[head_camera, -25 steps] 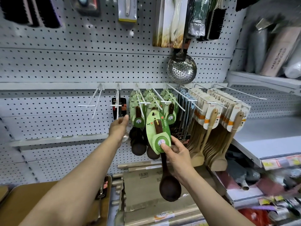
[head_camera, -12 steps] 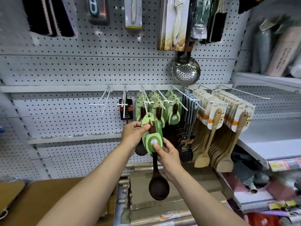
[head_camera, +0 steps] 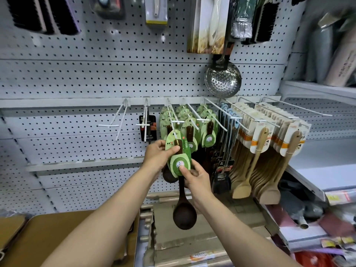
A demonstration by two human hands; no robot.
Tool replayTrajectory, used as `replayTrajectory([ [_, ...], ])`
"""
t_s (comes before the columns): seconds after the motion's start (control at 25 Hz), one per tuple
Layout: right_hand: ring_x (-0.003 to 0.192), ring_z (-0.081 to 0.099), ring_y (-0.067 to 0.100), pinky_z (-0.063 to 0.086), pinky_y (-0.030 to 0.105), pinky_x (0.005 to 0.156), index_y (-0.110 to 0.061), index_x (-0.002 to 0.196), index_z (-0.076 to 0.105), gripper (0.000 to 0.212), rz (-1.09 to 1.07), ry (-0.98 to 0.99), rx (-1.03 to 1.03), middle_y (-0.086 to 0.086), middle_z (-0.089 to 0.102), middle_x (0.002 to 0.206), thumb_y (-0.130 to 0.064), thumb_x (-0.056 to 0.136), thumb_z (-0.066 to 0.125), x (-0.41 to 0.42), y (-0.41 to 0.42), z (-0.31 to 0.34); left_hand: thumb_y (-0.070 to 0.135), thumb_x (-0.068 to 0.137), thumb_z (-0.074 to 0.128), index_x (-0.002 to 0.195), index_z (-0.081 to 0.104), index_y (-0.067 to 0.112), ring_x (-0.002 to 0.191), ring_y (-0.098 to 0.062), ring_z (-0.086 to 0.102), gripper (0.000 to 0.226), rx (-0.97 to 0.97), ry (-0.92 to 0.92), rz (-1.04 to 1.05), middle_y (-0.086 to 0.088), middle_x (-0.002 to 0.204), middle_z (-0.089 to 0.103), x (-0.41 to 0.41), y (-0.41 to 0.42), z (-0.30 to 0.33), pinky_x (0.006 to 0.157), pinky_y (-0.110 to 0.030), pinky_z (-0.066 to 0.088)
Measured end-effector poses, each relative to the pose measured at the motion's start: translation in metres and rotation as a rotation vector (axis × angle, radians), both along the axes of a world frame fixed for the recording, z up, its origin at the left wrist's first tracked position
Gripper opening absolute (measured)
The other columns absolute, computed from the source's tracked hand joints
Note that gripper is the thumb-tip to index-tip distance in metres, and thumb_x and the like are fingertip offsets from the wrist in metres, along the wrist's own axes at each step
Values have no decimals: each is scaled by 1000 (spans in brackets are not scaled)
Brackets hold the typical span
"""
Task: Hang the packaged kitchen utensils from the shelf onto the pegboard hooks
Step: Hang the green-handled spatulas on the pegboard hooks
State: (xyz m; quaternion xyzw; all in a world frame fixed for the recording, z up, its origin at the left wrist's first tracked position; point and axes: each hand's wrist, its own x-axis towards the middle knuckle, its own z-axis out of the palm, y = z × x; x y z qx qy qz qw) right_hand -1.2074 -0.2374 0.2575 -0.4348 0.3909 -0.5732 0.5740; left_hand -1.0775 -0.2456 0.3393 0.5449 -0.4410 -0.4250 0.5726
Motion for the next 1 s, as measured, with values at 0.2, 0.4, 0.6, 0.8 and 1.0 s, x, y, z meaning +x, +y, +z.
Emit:
replayTrajectory([
  [0.2,104,72,25,52,45,101,-24,122,65,37,2,14,30,9,77,104,-14,88,75,13,-35,-4,8,78,78,94,66,6,80,-21,71,20,29,-11,54,-9,90,74,7,-32,5,77,-34,59],
  [0.4,102,73,23,52,44,101,-22,124,63,39,14,-19,76,9,77,102,-11,88,74,21,-54,-7,7,79,77,96,65,4,83,-23,70,21,41,-16,72,-10,92,73,8,-45,4,77,-34,59],
  [0.6,102,73,16,54,34,96,-32,117,63,36,35,14,117,3,78,100,-19,86,77,20,-55,-10,13,80,77,94,65,10,84,-21,71,19,35,-74,149,-6,90,74,4,-42,-1,77,-33,59],
  [0.8,99,70,18,56,31,82,-22,136,56,63,40,221,163,4,74,115,-38,80,81,14,-52,-9,25,76,82,106,64,14,91,-17,68,37,92,-252,304,-1,102,71,6,-16,-11,86,-34,56],
  [1.0,127,56,27,43,42,110,-10,146,45,78,-93,571,172,10,57,141,-44,83,76,1,-12,27,30,76,82,114,62,16,103,-20,62,46,118,-540,280,-2,115,67,36,41,-5,90,-30,50],
])
